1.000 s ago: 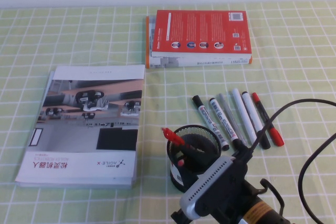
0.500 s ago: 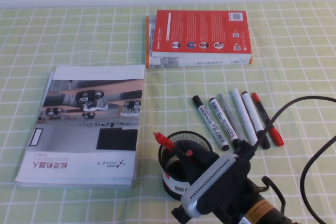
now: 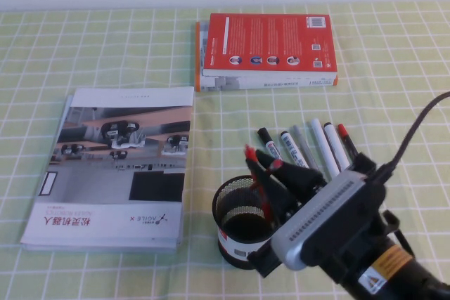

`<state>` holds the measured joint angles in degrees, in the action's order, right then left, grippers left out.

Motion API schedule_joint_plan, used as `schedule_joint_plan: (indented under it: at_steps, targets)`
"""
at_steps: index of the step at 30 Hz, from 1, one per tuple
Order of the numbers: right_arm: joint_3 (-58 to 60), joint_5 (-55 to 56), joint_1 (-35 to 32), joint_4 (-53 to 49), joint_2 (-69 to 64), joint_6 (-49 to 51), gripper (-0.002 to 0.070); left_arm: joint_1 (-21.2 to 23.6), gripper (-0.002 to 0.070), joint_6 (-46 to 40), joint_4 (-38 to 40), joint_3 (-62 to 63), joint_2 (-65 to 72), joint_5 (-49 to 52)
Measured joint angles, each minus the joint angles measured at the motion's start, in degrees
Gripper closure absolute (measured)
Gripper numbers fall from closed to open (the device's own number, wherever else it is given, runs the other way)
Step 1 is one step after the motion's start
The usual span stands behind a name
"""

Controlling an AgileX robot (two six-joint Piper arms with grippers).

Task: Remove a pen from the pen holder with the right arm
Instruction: 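Take a marker out of the pen holder and lay it on the table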

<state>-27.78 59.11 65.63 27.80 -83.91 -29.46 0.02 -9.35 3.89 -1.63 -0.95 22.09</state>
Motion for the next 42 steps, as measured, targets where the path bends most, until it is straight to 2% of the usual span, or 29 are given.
schedule_joint_plan:
  at_steps: [7, 10, 15, 20, 22, 25, 31, 34, 37, 42]
  targets:
    - [0.00, -8.69, 0.00, 3.88, 11.84, -4.41, 0.0671, 0.00, 0.0680, 0.00, 0.00, 0.00, 0.00, 0.00]
    - [-1.33, -14.97, 0.00, 8.79, 17.06, -9.28, 0.0671, 0.00, 0.0680, 0.00, 0.00, 0.00, 0.00, 0.00]
    - [-6.89, -23.42, 0.00, 30.26, 23.19, -28.64, 0.0671, 0.00, 0.0680, 0.00, 0.00, 0.00, 0.00, 0.00]
    - [-13.17, -23.31, 0.00, 53.11, 24.64, -53.68, 0.0671, 0.00, 0.0680, 0.00, 0.00, 0.00, 0.00, 0.00]
    - [-14.65, -22.97, 0.00, 58.16, 24.67, -59.52, 0.0672, 0.00, 0.0680, 0.00, 0.00, 0.00, 0.00, 0.00]
    - [-15.51, -22.71, 0.00, 61.03, 24.67, -62.93, 0.0672, 0.00, 0.0680, 0.00, 0.00, 0.00, 0.00, 0.00]
    - [-15.71, -26.64, -5.87, 59.73, 24.76, -57.52, 0.0672, 0.00, 0.0680, 0.00, 0.00, 0.00, 0.00, 0.00]
    - [-15.71, -33.58, -12.26, 52.37, 24.76, -49.81, 0.0672, 0.00, 0.0680, 0.00, 0.00, 0.00, 0.00, 0.00]
    - [-16.09, -43.09, -21.75, 43.33, 24.12, -36.77, 0.0673, 0.00, 0.0680, 0.00, 0.00, 0.00, 0.00, 0.00]
    - [-19.74, -66.26, -36.36, 27.97, 20.33, -14.34, 0.0673, 0.00, 0.0680, 0.00, 0.00, 0.00, 0.00, 0.00]
